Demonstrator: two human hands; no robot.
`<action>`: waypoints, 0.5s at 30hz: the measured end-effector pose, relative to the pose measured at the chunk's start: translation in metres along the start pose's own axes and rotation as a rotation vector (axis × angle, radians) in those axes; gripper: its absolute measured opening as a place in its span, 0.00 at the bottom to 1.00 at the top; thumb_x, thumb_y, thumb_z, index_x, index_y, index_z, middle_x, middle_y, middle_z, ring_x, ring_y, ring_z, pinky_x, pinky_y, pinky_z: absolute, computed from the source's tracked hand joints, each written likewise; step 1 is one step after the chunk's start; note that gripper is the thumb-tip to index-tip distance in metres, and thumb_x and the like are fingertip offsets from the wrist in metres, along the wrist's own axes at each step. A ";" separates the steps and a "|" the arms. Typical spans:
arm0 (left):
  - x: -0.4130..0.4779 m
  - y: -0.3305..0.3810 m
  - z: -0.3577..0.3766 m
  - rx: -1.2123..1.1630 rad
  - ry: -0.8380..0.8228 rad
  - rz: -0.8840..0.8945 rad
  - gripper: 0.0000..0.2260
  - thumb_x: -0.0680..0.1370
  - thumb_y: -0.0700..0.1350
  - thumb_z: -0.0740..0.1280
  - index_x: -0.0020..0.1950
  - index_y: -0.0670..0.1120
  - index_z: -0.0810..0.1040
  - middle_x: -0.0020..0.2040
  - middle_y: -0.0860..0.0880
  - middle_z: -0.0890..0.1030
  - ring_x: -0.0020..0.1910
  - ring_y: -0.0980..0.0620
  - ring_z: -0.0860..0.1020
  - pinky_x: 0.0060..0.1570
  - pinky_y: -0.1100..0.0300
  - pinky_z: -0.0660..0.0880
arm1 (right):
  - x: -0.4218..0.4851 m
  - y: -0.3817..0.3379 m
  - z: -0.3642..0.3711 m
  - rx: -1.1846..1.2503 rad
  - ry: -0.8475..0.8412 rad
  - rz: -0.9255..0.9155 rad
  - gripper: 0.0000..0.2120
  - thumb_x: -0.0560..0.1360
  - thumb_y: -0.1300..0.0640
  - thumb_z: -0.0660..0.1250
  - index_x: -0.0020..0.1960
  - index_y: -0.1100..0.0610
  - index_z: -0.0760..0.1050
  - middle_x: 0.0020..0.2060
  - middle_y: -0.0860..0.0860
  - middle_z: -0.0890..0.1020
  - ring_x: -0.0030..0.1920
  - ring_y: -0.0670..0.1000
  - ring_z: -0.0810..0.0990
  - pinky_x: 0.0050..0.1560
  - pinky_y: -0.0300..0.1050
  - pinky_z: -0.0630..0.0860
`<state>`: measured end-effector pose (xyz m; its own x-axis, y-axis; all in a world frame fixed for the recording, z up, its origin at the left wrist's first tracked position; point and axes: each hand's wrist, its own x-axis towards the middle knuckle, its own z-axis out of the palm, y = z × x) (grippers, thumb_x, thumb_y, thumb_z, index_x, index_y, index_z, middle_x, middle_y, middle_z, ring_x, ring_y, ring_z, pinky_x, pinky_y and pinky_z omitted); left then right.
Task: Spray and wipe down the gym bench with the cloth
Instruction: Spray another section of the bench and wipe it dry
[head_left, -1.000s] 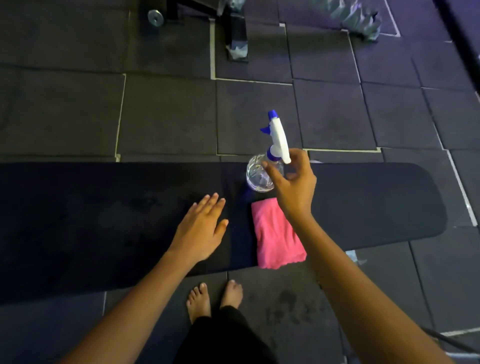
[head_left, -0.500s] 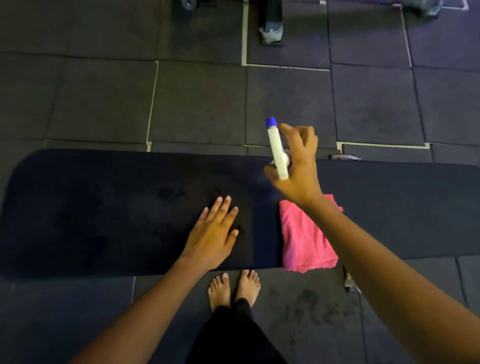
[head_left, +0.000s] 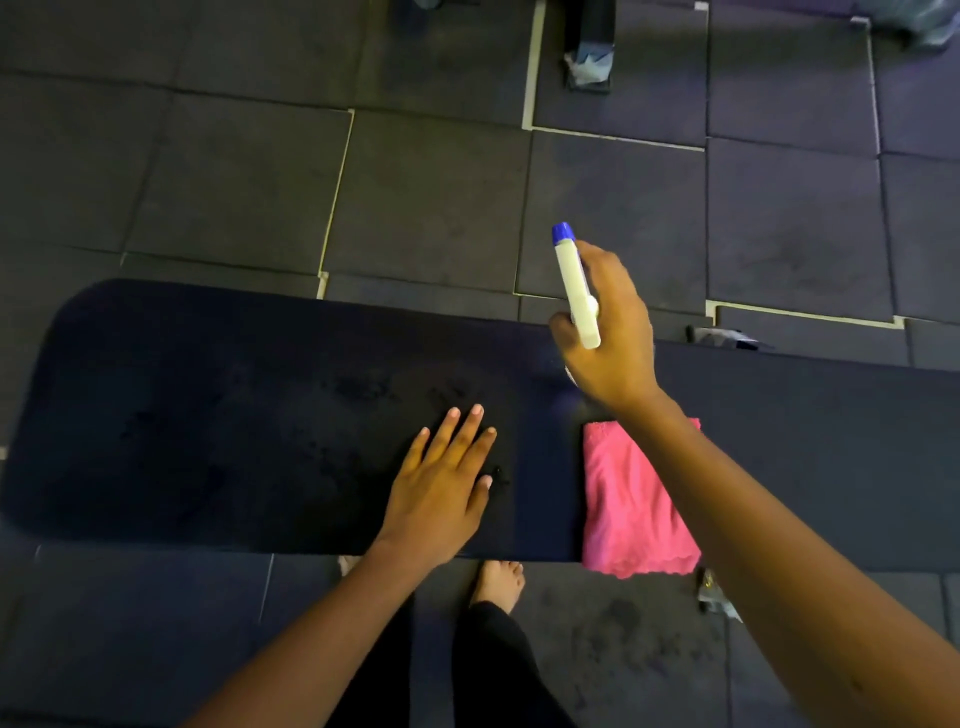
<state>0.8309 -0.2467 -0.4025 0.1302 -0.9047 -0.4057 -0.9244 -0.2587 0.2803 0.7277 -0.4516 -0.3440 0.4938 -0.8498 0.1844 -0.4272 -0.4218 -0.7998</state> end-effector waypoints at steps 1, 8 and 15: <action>0.002 -0.001 -0.002 0.006 0.001 0.004 0.25 0.82 0.54 0.50 0.79 0.53 0.50 0.79 0.54 0.41 0.78 0.53 0.40 0.76 0.49 0.45 | 0.002 -0.002 -0.002 0.001 -0.001 0.009 0.26 0.68 0.61 0.65 0.67 0.56 0.70 0.56 0.43 0.74 0.53 0.49 0.75 0.50 0.38 0.72; 0.016 -0.020 -0.022 -0.043 -0.004 0.020 0.25 0.82 0.54 0.51 0.79 0.52 0.49 0.80 0.52 0.42 0.78 0.53 0.40 0.76 0.47 0.43 | 0.003 -0.039 -0.009 0.381 -0.130 0.452 0.16 0.62 0.66 0.62 0.49 0.63 0.76 0.37 0.64 0.76 0.29 0.58 0.72 0.29 0.49 0.72; 0.021 -0.039 -0.022 -0.026 -0.017 0.143 0.25 0.82 0.54 0.51 0.79 0.52 0.51 0.80 0.51 0.44 0.78 0.52 0.41 0.75 0.47 0.42 | -0.049 -0.037 0.004 0.365 -0.211 1.092 0.05 0.66 0.68 0.60 0.38 0.64 0.74 0.37 0.59 0.79 0.34 0.58 0.79 0.28 0.44 0.77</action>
<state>0.8779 -0.2631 -0.4024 -0.0085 -0.9272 -0.3746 -0.9236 -0.1363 0.3583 0.7225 -0.3935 -0.3260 0.1296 -0.6211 -0.7729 -0.4766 0.6445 -0.5978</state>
